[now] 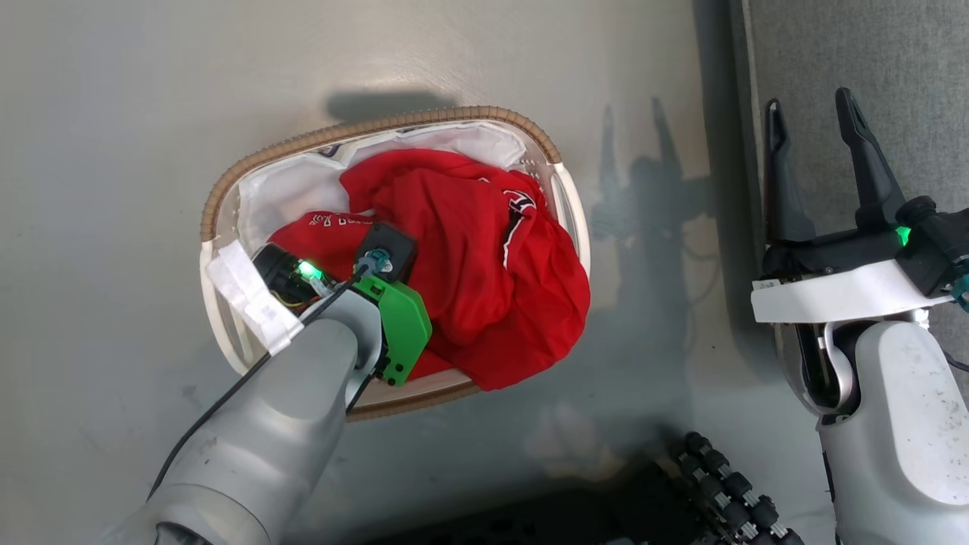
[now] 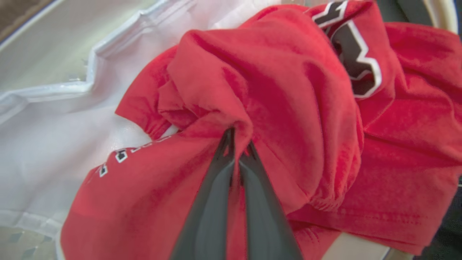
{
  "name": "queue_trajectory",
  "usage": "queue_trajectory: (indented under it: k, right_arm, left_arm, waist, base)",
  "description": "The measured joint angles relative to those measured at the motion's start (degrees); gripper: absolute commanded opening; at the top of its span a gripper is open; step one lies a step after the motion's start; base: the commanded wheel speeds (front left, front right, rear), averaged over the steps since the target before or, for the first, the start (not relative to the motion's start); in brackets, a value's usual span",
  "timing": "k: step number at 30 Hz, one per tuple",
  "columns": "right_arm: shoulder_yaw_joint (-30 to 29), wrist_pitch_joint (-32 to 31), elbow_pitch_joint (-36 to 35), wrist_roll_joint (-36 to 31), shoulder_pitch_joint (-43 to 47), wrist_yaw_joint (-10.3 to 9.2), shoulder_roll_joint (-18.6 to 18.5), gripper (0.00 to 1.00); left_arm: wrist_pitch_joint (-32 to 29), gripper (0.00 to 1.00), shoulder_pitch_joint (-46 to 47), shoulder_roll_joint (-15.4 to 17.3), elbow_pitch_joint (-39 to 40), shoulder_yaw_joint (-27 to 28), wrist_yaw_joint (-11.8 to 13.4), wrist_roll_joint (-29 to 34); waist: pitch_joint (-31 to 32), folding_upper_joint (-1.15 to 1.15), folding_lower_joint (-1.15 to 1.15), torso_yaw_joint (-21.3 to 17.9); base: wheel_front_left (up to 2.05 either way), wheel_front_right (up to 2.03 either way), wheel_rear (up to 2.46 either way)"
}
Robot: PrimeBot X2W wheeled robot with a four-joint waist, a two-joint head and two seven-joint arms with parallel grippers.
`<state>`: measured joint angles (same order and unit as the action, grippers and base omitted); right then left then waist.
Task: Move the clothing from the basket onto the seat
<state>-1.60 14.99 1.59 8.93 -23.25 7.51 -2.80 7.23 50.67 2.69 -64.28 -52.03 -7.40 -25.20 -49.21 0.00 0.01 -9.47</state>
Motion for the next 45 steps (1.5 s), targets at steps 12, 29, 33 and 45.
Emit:
queue_trajectory:
  k: [12,29,33,45]
  right_arm:
    - [-1.2,0.0,2.6,-1.9,2.6,0.00,0.0,1.00]
    - [-2.6,0.0,5.9,-4.6,11.6,0.00,0.0,1.00]
    - [-1.8,0.0,6.6,-4.6,13.7,0.00,0.0,1.00]
    - [3.9,0.0,7.5,-4.2,17.4,0.00,0.0,1.00]
  left_arm:
    - [7.5,0.00,-4.0,0.1,2.2,-1.0,0.0,-3.3]
    - [7.8,0.00,-11.9,5.6,23.6,4.2,2.7,2.2]
    - [7.8,0.00,-12.1,7.3,26.7,4.4,2.7,3.8]
    - [0.8,0.00,-3.0,13.0,38.2,3.8,0.8,3.5]
  waist:
    - [7.0,0.00,-0.01,2.6]
    - [25.2,0.00,-0.01,7.4]
    - [29.9,0.00,-0.01,8.1]
    - [42.1,0.00,-0.01,9.0]
  base:
    - [0.00,0.00,0.00]
    - [0.00,0.00,0.00]
    - [0.00,0.00,0.00]
    - [0.00,0.00,0.00]
